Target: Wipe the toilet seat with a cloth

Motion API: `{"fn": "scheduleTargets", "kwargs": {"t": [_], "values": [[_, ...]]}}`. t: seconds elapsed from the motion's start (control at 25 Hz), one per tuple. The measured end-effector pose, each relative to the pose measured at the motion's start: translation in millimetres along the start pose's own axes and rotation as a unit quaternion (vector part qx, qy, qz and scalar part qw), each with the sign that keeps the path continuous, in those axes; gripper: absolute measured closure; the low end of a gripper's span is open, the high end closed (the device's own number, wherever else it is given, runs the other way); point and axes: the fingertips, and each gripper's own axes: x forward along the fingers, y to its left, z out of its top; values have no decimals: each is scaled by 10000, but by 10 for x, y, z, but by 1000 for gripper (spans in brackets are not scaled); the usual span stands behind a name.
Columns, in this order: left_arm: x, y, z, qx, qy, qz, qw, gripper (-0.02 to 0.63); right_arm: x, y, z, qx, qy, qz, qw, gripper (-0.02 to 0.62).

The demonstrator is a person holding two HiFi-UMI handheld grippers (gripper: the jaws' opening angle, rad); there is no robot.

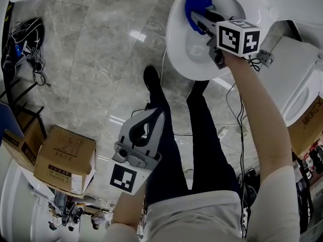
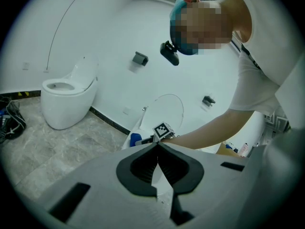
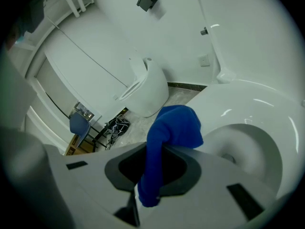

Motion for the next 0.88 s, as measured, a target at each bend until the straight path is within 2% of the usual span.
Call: {"fn": "scheduleTargets", "kwargs": {"t": [0.28,0.48,0.88], "values": [[-114,-9,-94,-43,16,21,10000,597,25,196,-188,-17,125,161,9998,541],[-140,-24,-121,-53,13,20,10000,597,43,303,-300,-254,315,252,9989,541],[-160,-44,-168,-41,16,1,10000,597,39,567,-619,-193,494,553,9971,541]]}}
